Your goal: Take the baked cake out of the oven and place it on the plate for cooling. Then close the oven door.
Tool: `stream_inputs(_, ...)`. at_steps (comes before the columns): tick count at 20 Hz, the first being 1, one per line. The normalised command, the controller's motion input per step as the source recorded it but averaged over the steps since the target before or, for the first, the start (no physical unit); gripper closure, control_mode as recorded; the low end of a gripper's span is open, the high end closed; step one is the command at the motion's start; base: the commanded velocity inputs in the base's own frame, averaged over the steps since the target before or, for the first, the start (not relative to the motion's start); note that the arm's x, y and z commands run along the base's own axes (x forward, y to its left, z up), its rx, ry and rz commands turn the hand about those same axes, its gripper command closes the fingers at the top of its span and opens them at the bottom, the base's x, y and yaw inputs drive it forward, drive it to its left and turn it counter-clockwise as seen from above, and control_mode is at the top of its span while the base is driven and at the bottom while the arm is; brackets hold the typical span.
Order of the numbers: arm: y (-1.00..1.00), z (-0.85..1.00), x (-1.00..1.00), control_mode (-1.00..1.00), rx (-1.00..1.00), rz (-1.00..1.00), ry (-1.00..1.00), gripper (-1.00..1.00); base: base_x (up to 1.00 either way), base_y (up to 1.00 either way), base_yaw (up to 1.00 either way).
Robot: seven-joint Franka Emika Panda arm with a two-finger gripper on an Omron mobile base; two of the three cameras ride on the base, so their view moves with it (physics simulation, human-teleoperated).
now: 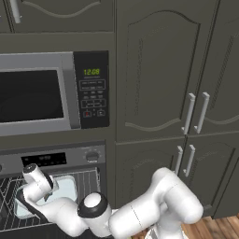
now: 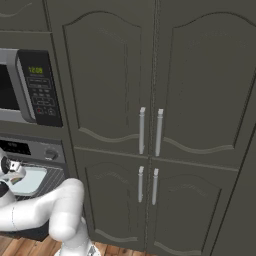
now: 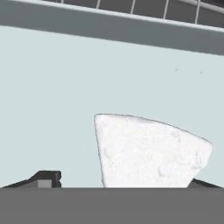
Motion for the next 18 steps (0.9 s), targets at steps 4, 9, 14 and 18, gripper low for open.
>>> stream_inputs(4,-0.18,-0.39,-0.1,-1.0,-0.03,0.0,0.0,1.0,0.0,0.0,0.0)
stream_inputs(9,-0.26,-0.28,-0.17,-1.0,-0.02,0.0,0.0,1.0,0.0,0.0,0.0)
stream_inputs(14,-0.03,-0.06,-0.53,-1.0,0.0,0.0,0.0,1.0,0.0,0.0,0.0)
stream_inputs(18,-0.02,0.27,-0.27,-1.0,0.0,0.0,0.0,1.0,0.0,0.0,0.0)
